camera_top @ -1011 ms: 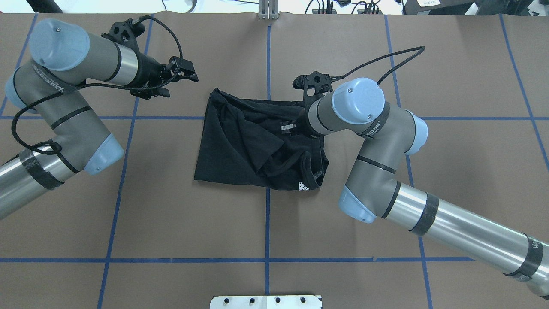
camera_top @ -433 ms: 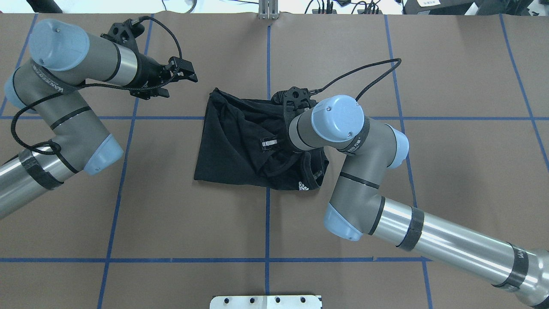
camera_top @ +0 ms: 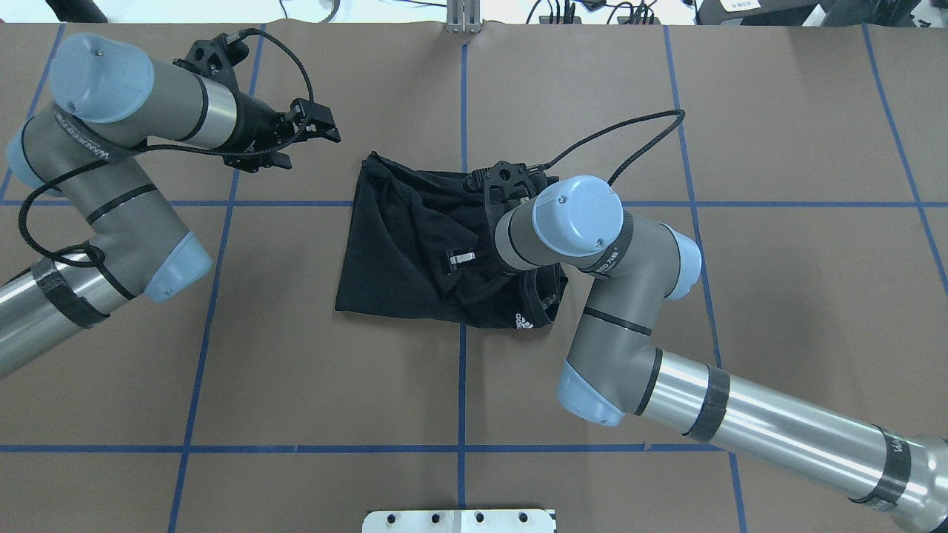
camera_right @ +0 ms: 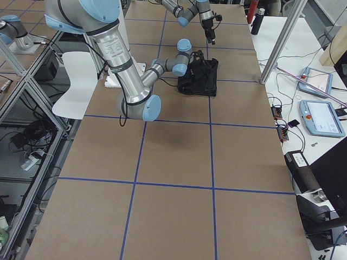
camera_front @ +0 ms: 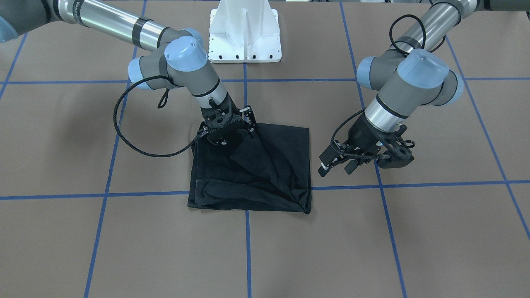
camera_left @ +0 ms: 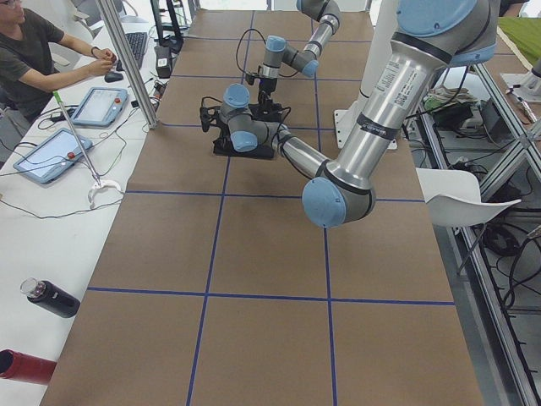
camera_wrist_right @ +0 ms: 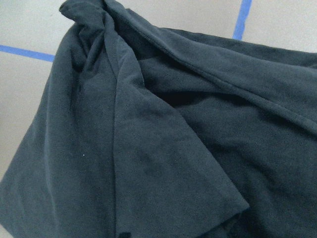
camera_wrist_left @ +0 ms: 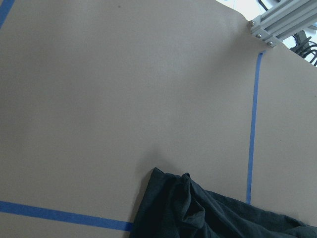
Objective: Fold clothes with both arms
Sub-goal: 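Press the right gripper down on the folded shirt's top layer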
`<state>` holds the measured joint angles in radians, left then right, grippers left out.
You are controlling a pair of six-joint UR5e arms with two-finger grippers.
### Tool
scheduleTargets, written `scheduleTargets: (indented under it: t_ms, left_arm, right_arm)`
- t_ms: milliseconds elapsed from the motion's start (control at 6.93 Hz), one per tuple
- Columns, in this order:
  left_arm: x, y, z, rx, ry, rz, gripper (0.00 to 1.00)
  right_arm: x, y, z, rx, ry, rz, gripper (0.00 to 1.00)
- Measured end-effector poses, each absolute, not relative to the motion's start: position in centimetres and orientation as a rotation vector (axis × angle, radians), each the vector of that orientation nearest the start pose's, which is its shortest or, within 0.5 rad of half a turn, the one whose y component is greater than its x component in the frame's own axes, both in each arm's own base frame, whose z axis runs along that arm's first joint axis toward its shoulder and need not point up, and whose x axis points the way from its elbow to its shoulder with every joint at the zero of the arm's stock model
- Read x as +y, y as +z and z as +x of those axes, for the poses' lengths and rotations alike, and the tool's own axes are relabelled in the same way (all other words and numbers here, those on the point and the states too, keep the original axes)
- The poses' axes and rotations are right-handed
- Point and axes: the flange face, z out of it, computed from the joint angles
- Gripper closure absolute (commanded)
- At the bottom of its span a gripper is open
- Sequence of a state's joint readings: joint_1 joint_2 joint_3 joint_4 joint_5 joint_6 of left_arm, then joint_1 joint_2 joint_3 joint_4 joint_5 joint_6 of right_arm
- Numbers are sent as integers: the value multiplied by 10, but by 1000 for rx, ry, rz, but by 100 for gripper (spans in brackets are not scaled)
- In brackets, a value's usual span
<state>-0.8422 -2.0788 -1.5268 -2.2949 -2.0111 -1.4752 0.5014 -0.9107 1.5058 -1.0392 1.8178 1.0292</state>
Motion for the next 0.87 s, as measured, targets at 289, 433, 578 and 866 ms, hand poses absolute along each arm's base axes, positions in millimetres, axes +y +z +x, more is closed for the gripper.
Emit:
scheduleTargets:
  t_ms: [289,433,578,866]
  left_arm:
    - [-566,300,384,1222,-389,182,0]
    - [-566,300,384,1222,-390,182,0]
    - [-566,300,384,1222,-390,181,0]
    - [-566,300,384,1222,-392,180,0]
  right_arm:
    - [-430,229,-582,-1080,-181,374,50]
    - [-426,230,-586,-1075,-182,381,64]
    - [-423,232,-588,-1072,-183,383,100]
    - [-422,237,-587,-1061,-187,393,100]
